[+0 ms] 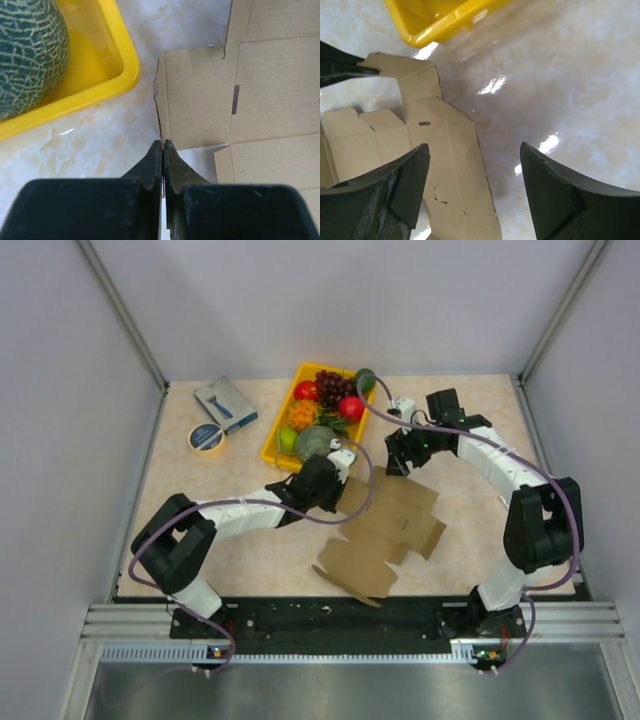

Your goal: Fold the paper box

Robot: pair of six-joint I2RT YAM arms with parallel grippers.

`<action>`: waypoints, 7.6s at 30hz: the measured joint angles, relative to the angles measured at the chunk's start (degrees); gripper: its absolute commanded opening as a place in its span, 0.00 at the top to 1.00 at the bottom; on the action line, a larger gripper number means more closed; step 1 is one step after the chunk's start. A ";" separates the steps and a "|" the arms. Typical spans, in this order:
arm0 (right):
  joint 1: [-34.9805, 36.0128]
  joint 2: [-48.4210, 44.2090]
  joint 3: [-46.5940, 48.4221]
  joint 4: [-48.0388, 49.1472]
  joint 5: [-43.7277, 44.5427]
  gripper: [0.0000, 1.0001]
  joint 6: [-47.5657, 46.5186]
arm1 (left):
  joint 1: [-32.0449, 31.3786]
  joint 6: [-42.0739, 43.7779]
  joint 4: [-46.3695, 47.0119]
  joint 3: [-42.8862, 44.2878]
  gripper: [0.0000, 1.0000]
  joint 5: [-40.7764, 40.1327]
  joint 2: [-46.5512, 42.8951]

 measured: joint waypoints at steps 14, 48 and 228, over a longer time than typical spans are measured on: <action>0.87 -4.24 -10.29 4.92 -4.24 0.59 4.59 | -0.02 1.84 13.44 -9.79 1.00 -3.48 -7.61; 12.46 -18.18 -5.53 -11.47 37.68 0.43 122.53 | -6.84 2.03 40.41 -24.70 1.00 -20.63 -11.74; 15.52 -50.49 -54.25 31.17 44.48 1.00 93.15 | -9.35 2.78 6.64 7.15 0.42 18.78 11.69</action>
